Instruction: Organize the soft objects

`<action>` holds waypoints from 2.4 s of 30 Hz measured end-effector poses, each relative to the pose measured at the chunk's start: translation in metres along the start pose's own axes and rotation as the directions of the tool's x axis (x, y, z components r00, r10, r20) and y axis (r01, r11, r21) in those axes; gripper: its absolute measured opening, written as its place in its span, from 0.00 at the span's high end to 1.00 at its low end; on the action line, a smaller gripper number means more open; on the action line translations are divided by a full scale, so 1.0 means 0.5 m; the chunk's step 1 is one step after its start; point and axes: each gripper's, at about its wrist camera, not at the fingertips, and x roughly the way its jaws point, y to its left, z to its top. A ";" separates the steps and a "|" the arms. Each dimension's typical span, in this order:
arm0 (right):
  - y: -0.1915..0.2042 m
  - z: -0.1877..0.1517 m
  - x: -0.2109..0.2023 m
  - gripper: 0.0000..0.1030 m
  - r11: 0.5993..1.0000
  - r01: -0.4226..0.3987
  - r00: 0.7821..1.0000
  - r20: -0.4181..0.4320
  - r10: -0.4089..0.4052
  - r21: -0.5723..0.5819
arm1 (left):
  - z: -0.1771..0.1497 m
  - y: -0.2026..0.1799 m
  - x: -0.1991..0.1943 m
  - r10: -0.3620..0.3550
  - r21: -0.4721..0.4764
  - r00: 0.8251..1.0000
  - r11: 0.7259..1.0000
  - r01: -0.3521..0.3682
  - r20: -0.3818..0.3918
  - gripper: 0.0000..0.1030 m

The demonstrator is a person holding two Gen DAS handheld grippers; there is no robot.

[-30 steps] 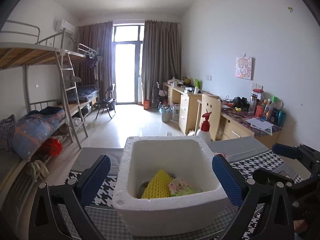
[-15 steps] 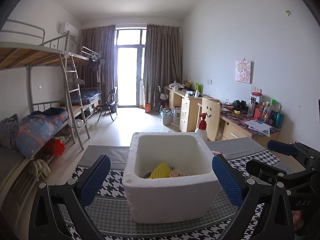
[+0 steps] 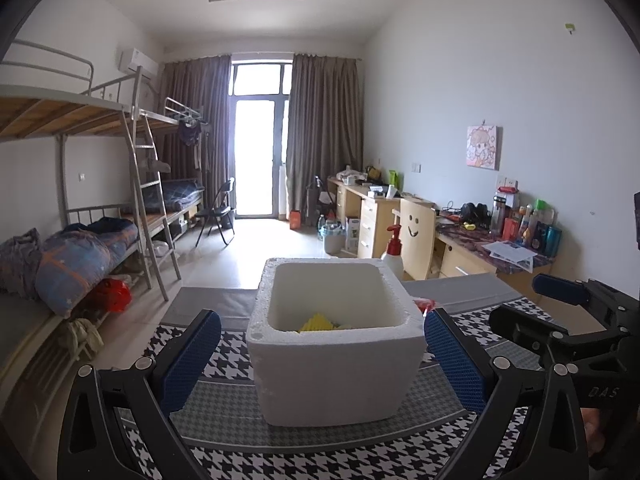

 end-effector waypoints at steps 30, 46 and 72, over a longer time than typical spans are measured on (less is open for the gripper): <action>0.043 -0.047 -0.053 0.08 0.999 -0.032 0.999 0.033 0.032 0.001 | -0.063 -0.002 -0.095 0.014 -0.006 0.999 1.000 -0.014 0.051 0.01; 0.044 -0.079 -0.049 0.08 0.999 -0.049 0.999 0.022 0.049 0.023 | -0.099 0.001 -0.104 0.043 -0.008 0.997 0.999 -0.042 0.072 0.01; 0.074 -0.142 -0.024 0.08 0.996 -0.070 0.998 0.003 0.070 0.046 | -0.150 0.040 -0.109 0.151 -0.031 0.987 0.988 -0.150 0.061 0.01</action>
